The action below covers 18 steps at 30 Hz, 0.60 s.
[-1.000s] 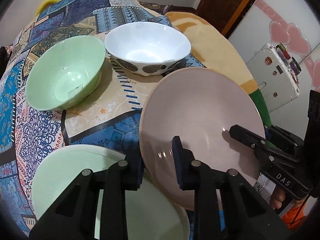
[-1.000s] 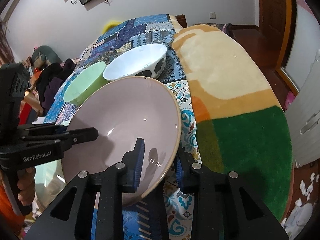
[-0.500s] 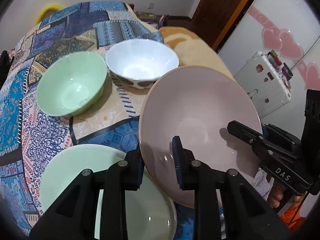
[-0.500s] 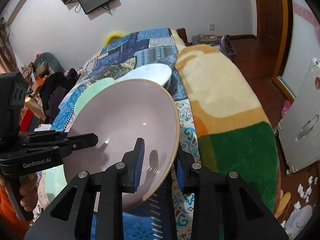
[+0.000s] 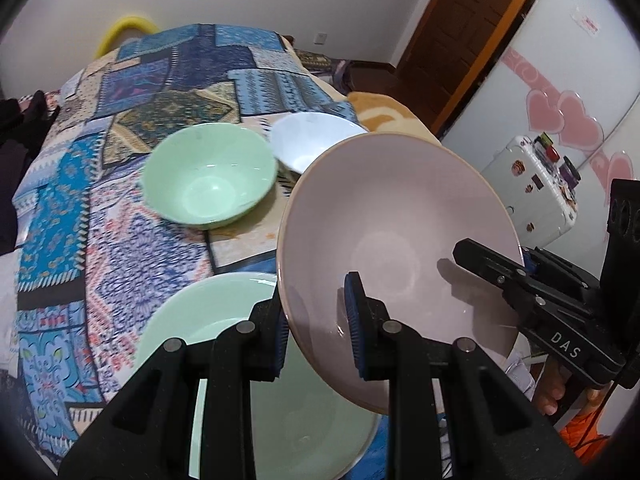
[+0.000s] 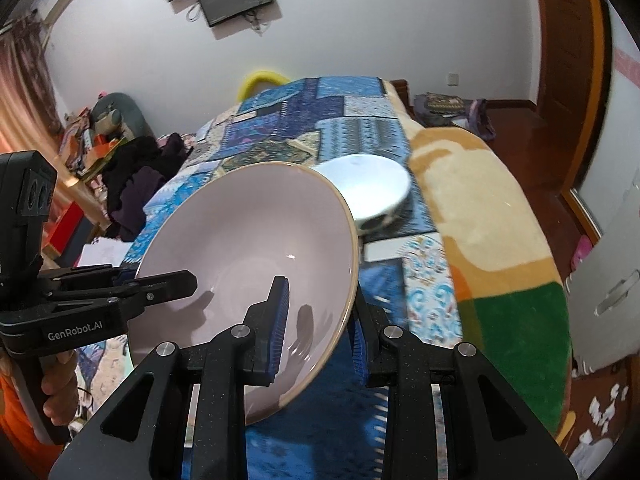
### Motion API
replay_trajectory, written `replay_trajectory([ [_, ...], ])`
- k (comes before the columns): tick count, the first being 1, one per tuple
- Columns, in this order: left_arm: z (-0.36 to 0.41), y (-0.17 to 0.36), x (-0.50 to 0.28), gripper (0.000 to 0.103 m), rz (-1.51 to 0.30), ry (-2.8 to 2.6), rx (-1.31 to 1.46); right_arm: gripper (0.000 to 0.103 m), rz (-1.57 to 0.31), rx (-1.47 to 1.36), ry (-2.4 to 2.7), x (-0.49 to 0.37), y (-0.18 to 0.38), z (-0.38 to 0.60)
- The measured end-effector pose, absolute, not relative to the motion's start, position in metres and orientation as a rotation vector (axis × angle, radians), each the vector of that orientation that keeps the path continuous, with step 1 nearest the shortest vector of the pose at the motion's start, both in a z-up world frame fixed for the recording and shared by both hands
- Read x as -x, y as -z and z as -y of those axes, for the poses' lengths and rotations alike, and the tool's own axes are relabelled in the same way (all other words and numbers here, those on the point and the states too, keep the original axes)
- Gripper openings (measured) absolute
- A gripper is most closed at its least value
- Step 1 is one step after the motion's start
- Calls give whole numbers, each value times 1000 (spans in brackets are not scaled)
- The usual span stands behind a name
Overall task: Organize plates and bowls
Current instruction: 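Lift the pink bowl with both grippers and carry it toward the plate stack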
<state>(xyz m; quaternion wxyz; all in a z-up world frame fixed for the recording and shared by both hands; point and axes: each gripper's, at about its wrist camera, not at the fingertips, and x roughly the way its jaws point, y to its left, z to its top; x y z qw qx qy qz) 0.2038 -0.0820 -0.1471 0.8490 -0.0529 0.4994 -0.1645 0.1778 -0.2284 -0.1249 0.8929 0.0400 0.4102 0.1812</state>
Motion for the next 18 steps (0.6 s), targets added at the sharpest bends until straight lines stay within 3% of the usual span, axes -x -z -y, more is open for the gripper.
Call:
replay_trajectory([
  [18,-54,135,-134,26,-979,145,257,25,-844,60,-597,-162,121,101],
])
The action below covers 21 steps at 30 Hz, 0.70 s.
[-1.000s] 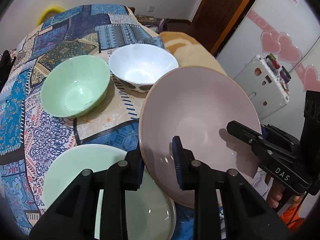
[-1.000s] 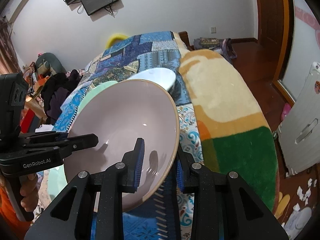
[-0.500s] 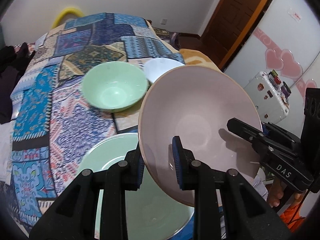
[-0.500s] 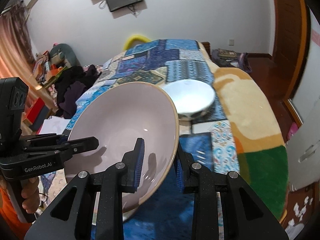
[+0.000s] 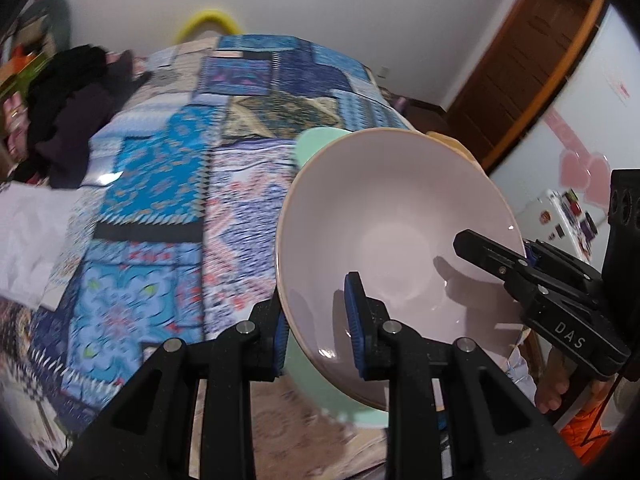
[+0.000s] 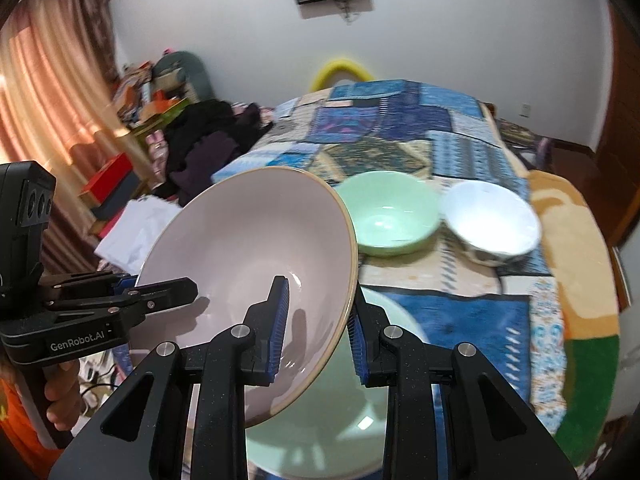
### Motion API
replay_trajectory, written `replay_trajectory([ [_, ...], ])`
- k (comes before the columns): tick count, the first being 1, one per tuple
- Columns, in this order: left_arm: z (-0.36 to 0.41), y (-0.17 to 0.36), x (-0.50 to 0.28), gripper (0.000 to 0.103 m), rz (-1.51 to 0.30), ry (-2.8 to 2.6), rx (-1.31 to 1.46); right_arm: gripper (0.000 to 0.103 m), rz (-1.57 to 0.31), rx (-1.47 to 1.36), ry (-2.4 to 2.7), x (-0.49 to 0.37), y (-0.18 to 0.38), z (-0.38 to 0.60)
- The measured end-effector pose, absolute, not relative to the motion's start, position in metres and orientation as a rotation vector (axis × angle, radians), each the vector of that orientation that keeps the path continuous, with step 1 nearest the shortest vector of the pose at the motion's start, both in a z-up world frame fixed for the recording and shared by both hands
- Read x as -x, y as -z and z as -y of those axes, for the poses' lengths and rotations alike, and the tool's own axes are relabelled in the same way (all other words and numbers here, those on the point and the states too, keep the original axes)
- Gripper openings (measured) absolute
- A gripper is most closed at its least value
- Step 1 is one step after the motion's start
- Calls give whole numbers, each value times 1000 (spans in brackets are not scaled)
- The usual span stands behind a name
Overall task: Organize plates and bowls
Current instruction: 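Lift the pink bowl with both grippers and carry it toward the plate stack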
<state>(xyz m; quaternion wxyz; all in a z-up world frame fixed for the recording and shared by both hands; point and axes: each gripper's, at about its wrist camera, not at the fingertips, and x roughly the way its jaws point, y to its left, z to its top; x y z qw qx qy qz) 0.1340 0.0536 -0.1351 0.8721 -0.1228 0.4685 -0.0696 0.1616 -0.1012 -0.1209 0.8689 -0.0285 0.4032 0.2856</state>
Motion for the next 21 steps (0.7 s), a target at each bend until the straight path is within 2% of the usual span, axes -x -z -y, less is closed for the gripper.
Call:
replay_trajectory([
  [21,-166,171,-60,26,-1006,-89,350,25,-1015,169,-785,-140,174,-1],
])
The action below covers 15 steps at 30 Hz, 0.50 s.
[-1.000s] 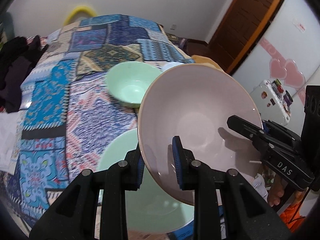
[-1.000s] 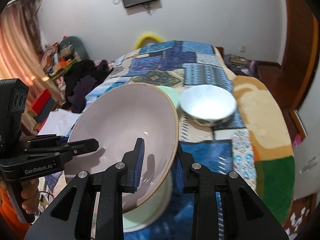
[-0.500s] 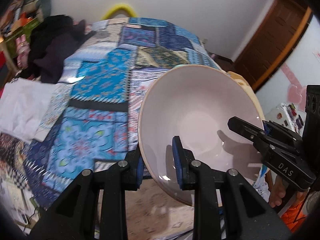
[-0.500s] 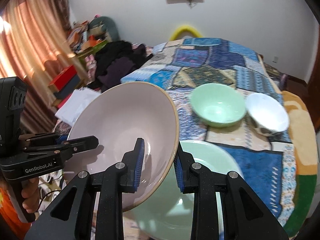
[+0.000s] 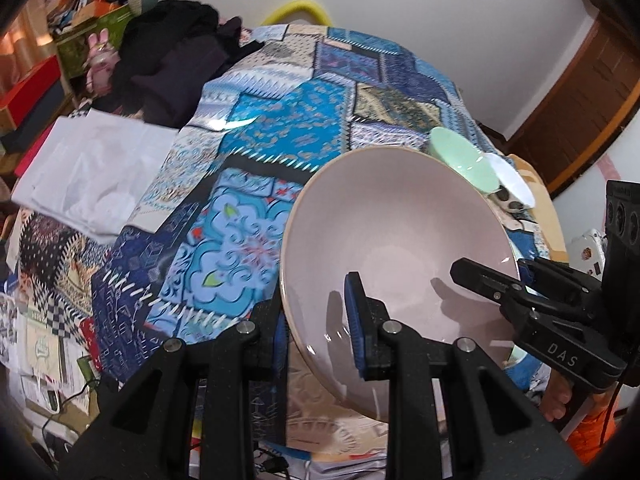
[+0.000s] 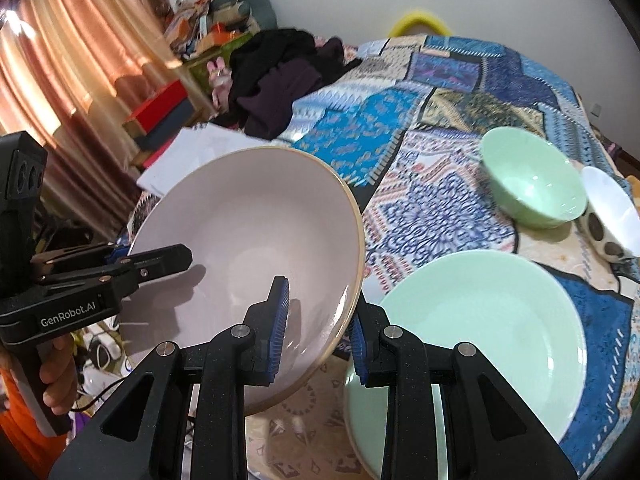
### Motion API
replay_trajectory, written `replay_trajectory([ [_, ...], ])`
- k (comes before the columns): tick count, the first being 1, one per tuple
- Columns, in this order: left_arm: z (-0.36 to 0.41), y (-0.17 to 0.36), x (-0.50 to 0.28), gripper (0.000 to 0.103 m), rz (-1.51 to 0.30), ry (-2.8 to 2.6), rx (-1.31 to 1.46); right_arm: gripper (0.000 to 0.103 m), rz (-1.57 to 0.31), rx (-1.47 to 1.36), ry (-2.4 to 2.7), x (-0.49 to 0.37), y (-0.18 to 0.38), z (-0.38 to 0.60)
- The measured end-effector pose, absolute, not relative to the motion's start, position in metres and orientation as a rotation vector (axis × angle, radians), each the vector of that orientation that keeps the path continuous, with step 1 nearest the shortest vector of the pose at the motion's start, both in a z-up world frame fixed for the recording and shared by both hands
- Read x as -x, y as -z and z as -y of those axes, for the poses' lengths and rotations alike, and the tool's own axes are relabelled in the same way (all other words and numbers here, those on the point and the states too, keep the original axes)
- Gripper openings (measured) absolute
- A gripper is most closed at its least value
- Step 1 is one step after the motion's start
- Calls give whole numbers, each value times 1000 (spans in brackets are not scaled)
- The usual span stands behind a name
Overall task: Organize plates and bowls
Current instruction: 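Lift the pink bowl with both grippers and carry it toward the plate stack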
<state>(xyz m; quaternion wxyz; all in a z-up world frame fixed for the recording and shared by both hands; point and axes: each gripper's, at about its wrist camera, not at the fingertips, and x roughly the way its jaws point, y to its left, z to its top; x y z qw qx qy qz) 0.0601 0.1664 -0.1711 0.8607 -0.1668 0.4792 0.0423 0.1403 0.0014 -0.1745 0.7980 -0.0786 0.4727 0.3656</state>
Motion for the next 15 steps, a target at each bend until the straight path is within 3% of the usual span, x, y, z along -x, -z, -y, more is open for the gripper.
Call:
replay_trajectory([
  [15,-191,224,-58,26,-1095,-109,423,25,-1124,245,-795,-141,214,-25],
])
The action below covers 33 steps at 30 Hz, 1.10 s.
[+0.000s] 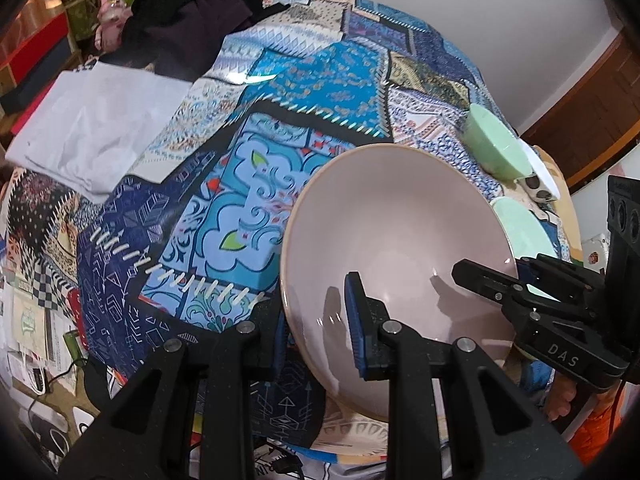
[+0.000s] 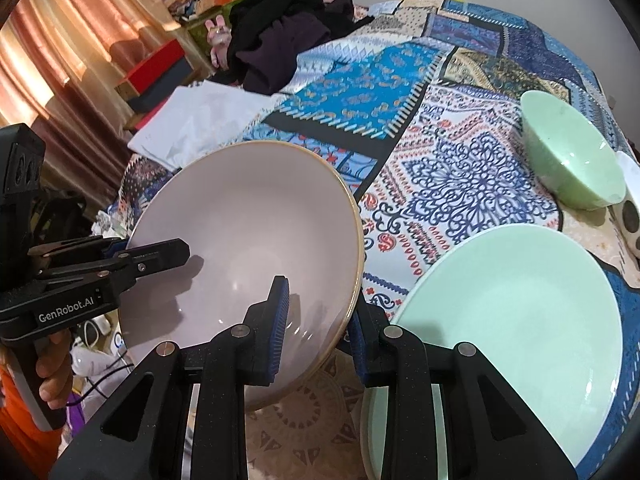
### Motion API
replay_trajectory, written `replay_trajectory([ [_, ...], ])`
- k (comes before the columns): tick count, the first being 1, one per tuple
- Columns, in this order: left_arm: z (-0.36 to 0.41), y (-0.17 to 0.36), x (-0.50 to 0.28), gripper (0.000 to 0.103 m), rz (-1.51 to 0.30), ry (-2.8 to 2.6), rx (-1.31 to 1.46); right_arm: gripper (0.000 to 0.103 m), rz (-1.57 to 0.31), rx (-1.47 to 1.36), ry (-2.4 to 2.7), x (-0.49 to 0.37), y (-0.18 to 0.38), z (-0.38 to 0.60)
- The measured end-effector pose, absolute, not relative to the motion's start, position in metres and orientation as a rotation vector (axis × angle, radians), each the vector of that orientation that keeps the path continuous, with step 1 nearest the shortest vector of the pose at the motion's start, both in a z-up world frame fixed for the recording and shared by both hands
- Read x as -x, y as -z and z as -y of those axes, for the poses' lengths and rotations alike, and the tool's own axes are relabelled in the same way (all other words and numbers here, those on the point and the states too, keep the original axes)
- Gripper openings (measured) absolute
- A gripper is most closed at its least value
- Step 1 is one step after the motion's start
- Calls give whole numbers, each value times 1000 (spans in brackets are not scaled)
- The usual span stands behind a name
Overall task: Organize plates and bowls
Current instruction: 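Lift the pink bowl with both grippers and carry it toward the plate stack, then lower the pink bowl onto the light green plate and open both grippers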
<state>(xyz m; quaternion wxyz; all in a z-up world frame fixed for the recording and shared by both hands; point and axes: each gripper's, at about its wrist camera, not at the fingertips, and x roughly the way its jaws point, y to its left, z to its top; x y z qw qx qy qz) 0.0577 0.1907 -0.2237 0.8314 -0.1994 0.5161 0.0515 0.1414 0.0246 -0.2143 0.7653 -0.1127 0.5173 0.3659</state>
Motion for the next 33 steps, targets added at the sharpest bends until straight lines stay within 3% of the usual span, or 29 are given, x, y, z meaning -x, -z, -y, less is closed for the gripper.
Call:
replay_trajectory([
  [13,-194,232,-59,26,-1096,-118,431,28,-1099,240,-801,-143,207,-20],
  [24,-195,199,-51,26,-1041,-172,374,28,-1006,187,-782,-145,172,11],
  [33,-162,152,-62,44,-944,-136,281,40,-873,162,-730,-151,134,49],
])
